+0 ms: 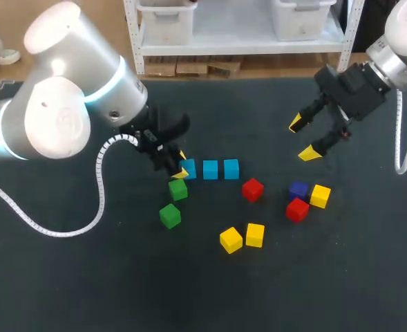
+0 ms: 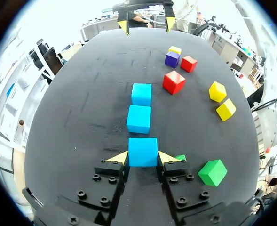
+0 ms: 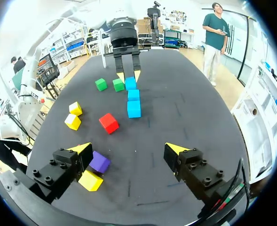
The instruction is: Place the blue cubes, place green cubes on the blue cubes, place the yellow cubes on the green cubes, then place the red cubes on the yellow cubes, and place purple cube on the red cubes.
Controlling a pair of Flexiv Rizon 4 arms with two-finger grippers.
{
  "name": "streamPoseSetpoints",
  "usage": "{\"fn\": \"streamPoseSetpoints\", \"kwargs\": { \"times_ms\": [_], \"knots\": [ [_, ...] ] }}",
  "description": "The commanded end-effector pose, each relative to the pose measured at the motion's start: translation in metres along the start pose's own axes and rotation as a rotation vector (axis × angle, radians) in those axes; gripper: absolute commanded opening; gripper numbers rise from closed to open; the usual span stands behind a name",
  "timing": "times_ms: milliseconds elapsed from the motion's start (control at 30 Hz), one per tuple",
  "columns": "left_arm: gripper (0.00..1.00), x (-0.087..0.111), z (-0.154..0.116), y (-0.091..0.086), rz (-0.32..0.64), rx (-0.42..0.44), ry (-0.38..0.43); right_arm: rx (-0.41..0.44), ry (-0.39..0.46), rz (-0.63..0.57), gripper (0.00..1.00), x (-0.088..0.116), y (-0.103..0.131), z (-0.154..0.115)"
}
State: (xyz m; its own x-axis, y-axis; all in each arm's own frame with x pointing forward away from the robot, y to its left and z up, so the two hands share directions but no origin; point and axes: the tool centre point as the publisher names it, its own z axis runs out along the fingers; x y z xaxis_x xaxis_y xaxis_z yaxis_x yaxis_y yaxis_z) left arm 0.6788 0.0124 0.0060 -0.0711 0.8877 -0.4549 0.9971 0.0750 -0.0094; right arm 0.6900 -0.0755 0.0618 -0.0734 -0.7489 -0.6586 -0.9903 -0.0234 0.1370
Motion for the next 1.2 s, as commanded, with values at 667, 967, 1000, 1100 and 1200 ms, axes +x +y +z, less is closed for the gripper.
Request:
{"fn": "streamPoseSetpoints", "kwargs": {
  "times_ms": [667, 967, 1000, 1100, 1200],
  "knots": [
    [0.0, 0.0015, 0.0064, 0.0004, 0.021, 0.011, 0.013, -0.002, -0.002, -0.001, 1.0, 0.0001, -0.0008, 0.0002],
    [0.0, 0.0, 0.0076, 0.0039, 0.025, 0.01, 0.014, -0.002, -0.002, -0.001, 1.0, 0.0001, -0.0008, 0.0002],
    [0.0, 0.0002, 0.0075, 0.0043, 0.025, 0.01, 0.015, -0.002, -0.002, -0.001, 1.0, 0.0001, -0.0008, 0.0002],
    [0.0, 0.0014, 0.0078, 0.005, 0.024, 0.009, 0.018, -0.002, -0.002, -0.001, 1.0, 0.0001, -0.0008, 0.0002],
    [0.0, 0.0022, 0.0078, 0.006, 0.023, 0.009, 0.022, -0.002, -0.002, -0.001, 1.0, 0.0001, -0.0008, 0.0002]
  ]
}}
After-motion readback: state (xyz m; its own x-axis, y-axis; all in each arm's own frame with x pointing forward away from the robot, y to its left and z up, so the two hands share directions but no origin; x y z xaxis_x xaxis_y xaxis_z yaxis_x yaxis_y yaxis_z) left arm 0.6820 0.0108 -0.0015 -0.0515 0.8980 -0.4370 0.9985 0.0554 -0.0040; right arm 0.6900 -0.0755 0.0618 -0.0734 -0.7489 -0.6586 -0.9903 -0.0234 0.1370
